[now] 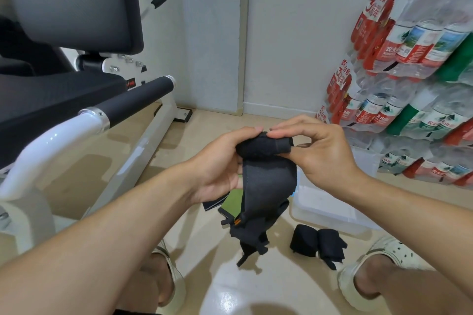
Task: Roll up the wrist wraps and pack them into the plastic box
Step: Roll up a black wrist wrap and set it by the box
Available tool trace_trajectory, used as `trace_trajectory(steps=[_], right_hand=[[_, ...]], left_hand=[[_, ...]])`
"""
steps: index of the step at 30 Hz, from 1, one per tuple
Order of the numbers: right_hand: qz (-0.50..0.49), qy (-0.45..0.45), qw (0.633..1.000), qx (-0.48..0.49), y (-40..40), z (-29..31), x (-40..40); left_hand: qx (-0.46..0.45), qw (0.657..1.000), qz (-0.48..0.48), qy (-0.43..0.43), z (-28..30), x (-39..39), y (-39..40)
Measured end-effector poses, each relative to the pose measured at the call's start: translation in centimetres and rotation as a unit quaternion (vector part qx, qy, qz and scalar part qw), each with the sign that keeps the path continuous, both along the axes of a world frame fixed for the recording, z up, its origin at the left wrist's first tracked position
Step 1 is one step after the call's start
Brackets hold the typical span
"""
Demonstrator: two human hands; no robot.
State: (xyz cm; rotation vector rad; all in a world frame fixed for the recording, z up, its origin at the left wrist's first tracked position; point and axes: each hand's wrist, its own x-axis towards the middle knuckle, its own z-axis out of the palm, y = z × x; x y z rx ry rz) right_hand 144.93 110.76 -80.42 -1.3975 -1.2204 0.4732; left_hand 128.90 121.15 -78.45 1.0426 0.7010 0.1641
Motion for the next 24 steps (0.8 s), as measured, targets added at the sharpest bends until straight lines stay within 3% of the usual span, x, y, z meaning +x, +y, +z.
trace_trajectory(steps=[10,16,18,21,24], right_hand=[[0.029,-0.029,0.999,0.000,-0.1,-0.1,0.7],[0.035,-0.017,0.998,-0.044,-0.1,0.1,1.6],[0.038,0.034,0.997,-0.064,-0.2,0.5,1.9],[0.050,0.191,0.974,-0.112,0.0,1.0,1.9],[0.062,0.213,0.957,-0.188,0.1,0.8,1.7]], left_hand=[[-0.132,0.987,-0.057,-0.069,-0.4,-0.5,1.4],[-0.102,0.991,0.014,-0.085,0.2,-0.3,1.2],[-0.067,0.994,0.040,-0.072,0.0,-0.2,1.2],[-0.023,0.995,0.062,-0.070,-0.1,-0.1,1.1],[0.016,0.995,0.069,-0.072,-0.2,0.0,1.2]])
